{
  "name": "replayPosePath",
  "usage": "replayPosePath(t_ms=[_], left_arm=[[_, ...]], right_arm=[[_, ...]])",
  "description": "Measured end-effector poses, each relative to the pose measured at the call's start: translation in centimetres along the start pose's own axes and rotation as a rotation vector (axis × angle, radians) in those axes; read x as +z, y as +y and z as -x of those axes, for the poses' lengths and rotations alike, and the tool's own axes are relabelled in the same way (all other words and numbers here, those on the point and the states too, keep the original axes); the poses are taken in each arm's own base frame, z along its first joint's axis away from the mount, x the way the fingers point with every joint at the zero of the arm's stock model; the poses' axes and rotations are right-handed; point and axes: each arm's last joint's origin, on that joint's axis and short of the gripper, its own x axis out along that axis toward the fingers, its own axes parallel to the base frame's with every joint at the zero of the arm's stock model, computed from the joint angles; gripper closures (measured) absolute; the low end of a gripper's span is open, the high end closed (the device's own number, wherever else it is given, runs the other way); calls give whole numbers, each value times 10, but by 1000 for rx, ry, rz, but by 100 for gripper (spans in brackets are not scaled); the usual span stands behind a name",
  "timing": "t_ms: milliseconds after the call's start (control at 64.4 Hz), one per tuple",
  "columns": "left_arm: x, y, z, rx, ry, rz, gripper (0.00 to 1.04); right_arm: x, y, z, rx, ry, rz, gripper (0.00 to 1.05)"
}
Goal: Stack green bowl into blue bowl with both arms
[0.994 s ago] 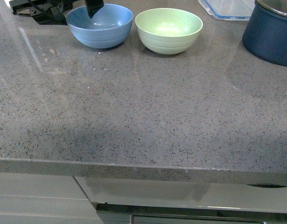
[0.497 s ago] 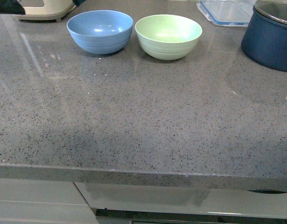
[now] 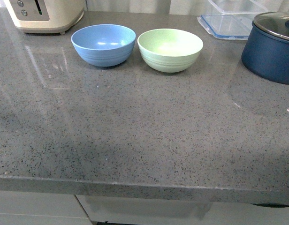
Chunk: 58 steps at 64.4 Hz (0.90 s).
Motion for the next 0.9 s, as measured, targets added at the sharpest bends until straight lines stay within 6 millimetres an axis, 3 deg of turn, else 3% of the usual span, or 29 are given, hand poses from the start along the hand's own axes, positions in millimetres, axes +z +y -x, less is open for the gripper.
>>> replayPosePath(t_ms=[109,140,233,342,404,466,606,730,901], left_arm=[[-1,0,-1,-6,-2,-4,7],[-4,0,-6,-91,-60,1,12],[-24,4,-12,-318,-327,7,28],[-35,18,1,-373,-628,41,49],[-37,25,7,-361,-687,49,60],[-49,32,10,-362,-691,40,78],[-65,39,12,-365,-676,28,102],[-74,53,14,-357,-684,27,101],[-86,56,20,-359,-681,26,101]], right_arm=[[0,0,0,-1,0,0,10],[0,0,0,-2,0,0,10],[0,0,0,-2,0,0,10],[0,0,0,-2,0,0,10],[0,0,0,-1,0,0,10],[0,0,0,-1,0,0,10],[0,0,0,-2,0,0,10],[0,0,0,-1,0,0,10],[0,0,0,-1,0,0,10]])
